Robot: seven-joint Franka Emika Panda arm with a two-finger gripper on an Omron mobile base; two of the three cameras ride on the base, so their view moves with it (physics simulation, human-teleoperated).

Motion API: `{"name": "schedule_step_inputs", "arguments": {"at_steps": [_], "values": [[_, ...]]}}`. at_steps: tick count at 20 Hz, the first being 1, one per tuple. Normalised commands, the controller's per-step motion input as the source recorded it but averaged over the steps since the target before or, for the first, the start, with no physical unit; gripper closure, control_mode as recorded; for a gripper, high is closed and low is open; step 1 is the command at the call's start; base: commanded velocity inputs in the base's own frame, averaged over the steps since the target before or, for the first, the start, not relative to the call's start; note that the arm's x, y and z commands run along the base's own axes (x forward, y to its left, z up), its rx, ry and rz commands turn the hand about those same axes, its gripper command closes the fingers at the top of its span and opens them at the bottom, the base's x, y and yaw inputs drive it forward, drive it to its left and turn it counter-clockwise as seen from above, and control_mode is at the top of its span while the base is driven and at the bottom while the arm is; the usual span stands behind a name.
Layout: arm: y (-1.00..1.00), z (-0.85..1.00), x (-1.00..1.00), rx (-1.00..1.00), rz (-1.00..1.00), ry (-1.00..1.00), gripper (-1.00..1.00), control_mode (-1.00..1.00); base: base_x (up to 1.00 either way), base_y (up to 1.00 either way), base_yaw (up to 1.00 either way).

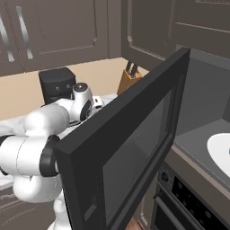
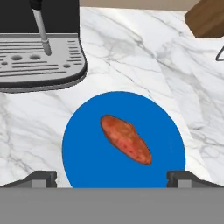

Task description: Pick the sweet potato from the counter and place it in the microwave. Then turn on the microwave.

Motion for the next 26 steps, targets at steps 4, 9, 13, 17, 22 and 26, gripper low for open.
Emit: {"name": "schedule_step_inputs", "arguments": {"at_steps": [4, 9, 13, 17, 22, 26], "values": [[-0.01, -0.16, 0.10, -0.04, 0.06, 0.00, -1.00, -1.00, 0.00, 0.00, 0.00], [0.00, -0.17, 0.10, -0.04, 0.06, 0.00, -1.00, -1.00, 0.00, 0.00, 0.00], [-0.01, -0.16, 0.11, -0.03, 0.05, 0.00, -1.00, -1.00, 0.00, 0.00, 0.00], [-0.01, -0.18, 0.10, -0.02, 0.05, 0.01, -1.00, -1.00, 0.00, 0.00, 0.00], [-0.01, -0.18, 0.12, -0.02, 0.05, 0.03, -1.00, -1.00, 0.00, 0.00, 0.00], [-0.01, -0.18, 0.13, -0.02, 0.05, 0.04, -1.00, -1.00, 0.00, 0.00, 0.00]]}}
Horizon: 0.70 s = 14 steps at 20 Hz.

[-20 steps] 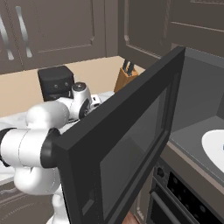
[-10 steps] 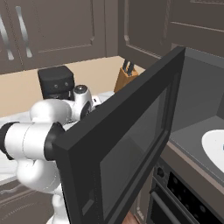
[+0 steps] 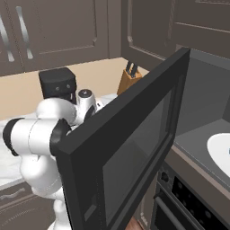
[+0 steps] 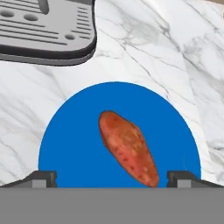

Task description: Pick the sweet potato from the counter and place it in the microwave. Then turn on the microwave.

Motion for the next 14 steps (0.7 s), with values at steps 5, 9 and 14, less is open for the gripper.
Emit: {"name": "schedule_step_inputs", "arguments": {"at_steps": [5, 9, 14], "values": [[-0.02, -0.17, 0.16, -0.02, 0.04, 0.06, -1.00, -1.00, 0.00, 0.00, 0.00], [-0.03, -0.16, 0.17, -0.01, 0.04, 0.04, -1.00, -1.00, 0.00, 0.00, 0.00], [-0.02, -0.16, 0.16, -0.01, 0.03, 0.03, -1.00, -1.00, 0.00, 0.00, 0.00]]}}
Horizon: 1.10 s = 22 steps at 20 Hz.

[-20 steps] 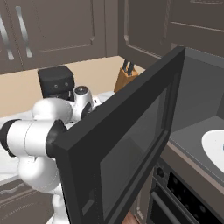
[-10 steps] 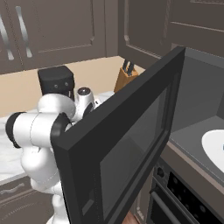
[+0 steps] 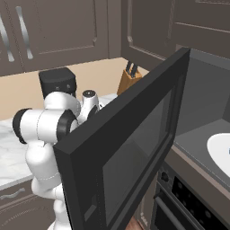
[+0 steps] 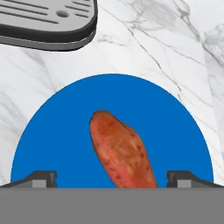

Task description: Pick the sweet potato from the counter and place it in the microwave. Then turn on the microwave.

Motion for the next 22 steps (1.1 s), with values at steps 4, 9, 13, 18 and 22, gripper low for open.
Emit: {"name": "schedule_step_inputs", "arguments": {"at_steps": [4, 9, 13, 18, 22], "values": [[-0.02, -0.17, 0.13, -0.01, 0.03, 0.03, -1.00, -1.00, 0.00, 0.00, 0.00], [0.00, -0.18, 0.11, -0.02, 0.02, 0.03, -1.00, -1.00, 0.00, 0.00, 0.00], [0.00, -0.19, 0.14, -0.02, 0.02, 0.04, -1.00, -1.00, 0.00, 0.00, 0.00], [0.00, -0.18, 0.17, -0.02, 0.02, 0.05, -1.00, -1.00, 0.00, 0.00, 0.00], [0.00, -0.19, 0.15, -0.02, 0.02, 0.05, -1.00, -1.00, 0.00, 0.00, 0.00]]}}
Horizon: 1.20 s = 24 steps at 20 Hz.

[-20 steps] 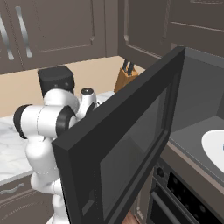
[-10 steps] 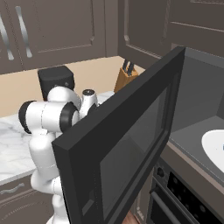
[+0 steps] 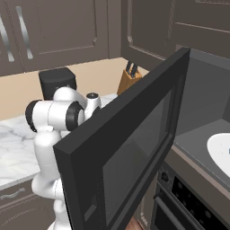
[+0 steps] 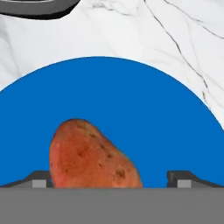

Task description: Pick the sweet potato from the counter and place it in the microwave. Then turn on the microwave.

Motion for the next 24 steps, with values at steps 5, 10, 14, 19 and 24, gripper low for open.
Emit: {"name": "schedule_step_inputs", "arguments": {"at_steps": [5, 10, 14, 19, 24], "values": [[0.00, -0.20, 0.14, -0.02, 0.02, 0.06, -1.00, -1.00, 0.00, 0.00, 0.00], [0.00, -0.19, 0.10, -0.03, 0.01, 0.07, 1.00, -1.00, 0.00, 0.00, 0.00], [0.00, -0.11, 0.03, -0.01, 0.00, 0.03, 1.00, -1.00, 0.00, 0.00, 0.00], [-0.04, 0.00, -0.11, 0.00, 0.01, 0.00, 1.00, -1.00, 0.00, 0.00, 0.00], [-0.03, 0.10, -0.21, 0.00, 0.00, 0.00, 1.00, -1.00, 0.00, 0.00, 0.00]]}}
